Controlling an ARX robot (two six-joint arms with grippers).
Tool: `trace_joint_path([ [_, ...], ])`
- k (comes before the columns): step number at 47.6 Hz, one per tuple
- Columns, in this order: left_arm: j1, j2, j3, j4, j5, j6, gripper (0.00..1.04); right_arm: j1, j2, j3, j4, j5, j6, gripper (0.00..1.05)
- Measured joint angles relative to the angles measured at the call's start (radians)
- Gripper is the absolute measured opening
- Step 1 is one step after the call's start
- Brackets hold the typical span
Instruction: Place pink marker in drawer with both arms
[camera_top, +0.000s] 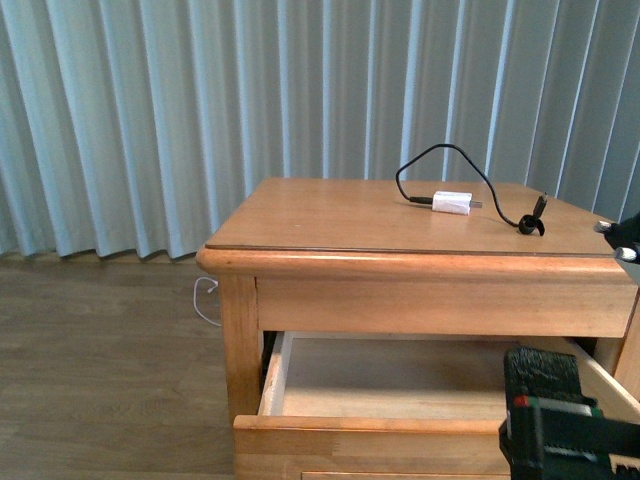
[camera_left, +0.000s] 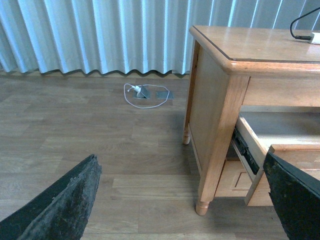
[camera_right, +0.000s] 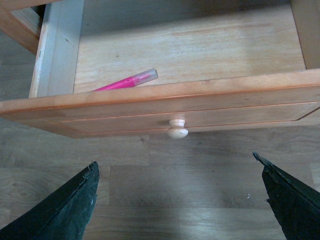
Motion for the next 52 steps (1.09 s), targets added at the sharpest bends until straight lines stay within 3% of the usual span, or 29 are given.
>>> trace_joint_path([
  [5,0.0,0.0,0.0,0.0,0.0,0.0,0.99,-0.039,0.091,0.04,-0.021,-0.034,0.02,0.96],
  [12,0.0,0.0,0.0,0.0,0.0,0.0,0.99,-0.022,0.158,0.038,-0.024,-0.055,0.025,0.96],
  [25,0.0,0.0,0.0,0.0,0.0,0.0,0.99,-0.057,0.324,0.117,-0.017,-0.05,-0.053,0.96],
  [52,0.0,0.0,0.0,0.0,0.0,0.0,0.99,-0.107,0.481,0.16,0.182,-0.018,-0.177,0.96],
])
